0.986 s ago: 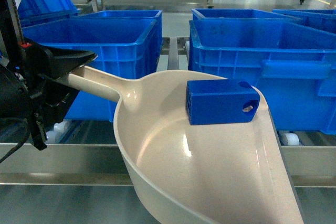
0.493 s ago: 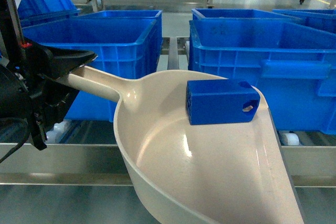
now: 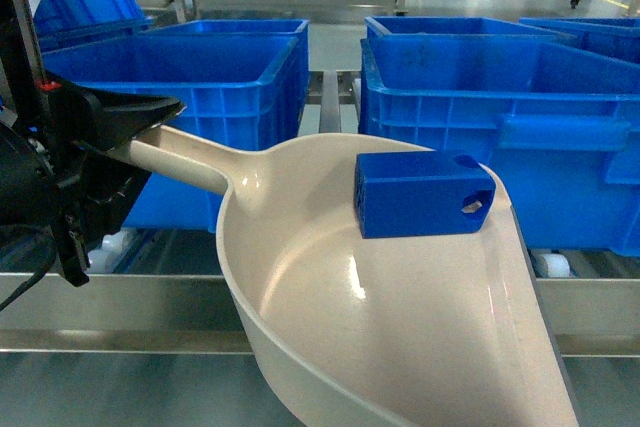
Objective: Place part in tray to right shelf
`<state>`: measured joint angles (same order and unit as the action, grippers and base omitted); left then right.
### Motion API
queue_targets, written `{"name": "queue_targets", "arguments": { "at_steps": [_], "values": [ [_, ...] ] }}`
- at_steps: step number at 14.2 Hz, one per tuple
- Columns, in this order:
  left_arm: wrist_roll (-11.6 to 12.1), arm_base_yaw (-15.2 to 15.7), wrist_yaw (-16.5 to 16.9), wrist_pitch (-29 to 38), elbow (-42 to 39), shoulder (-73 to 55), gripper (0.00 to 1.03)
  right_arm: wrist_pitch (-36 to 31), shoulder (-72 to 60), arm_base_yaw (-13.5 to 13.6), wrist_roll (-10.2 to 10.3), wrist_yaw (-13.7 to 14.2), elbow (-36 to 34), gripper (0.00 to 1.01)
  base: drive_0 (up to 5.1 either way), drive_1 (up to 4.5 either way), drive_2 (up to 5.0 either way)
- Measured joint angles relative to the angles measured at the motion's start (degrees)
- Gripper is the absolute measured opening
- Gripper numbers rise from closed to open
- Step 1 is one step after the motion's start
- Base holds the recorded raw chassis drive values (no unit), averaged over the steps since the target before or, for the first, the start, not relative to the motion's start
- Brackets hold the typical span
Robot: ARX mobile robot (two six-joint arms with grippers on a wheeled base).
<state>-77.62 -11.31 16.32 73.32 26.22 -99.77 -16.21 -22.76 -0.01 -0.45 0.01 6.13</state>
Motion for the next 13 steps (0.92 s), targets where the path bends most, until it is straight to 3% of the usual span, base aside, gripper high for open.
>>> {"name": "queue_targets", "arguments": {
  "at_steps": [13],
  "values": [
    [0.00, 0.00, 0.00, 0.00, 0.00, 0.00, 0.14, 0.00, 0.00, 0.00, 0.00, 0.00, 0.00, 0.98, 0.0, 0.00, 0.0]
  ]
}}
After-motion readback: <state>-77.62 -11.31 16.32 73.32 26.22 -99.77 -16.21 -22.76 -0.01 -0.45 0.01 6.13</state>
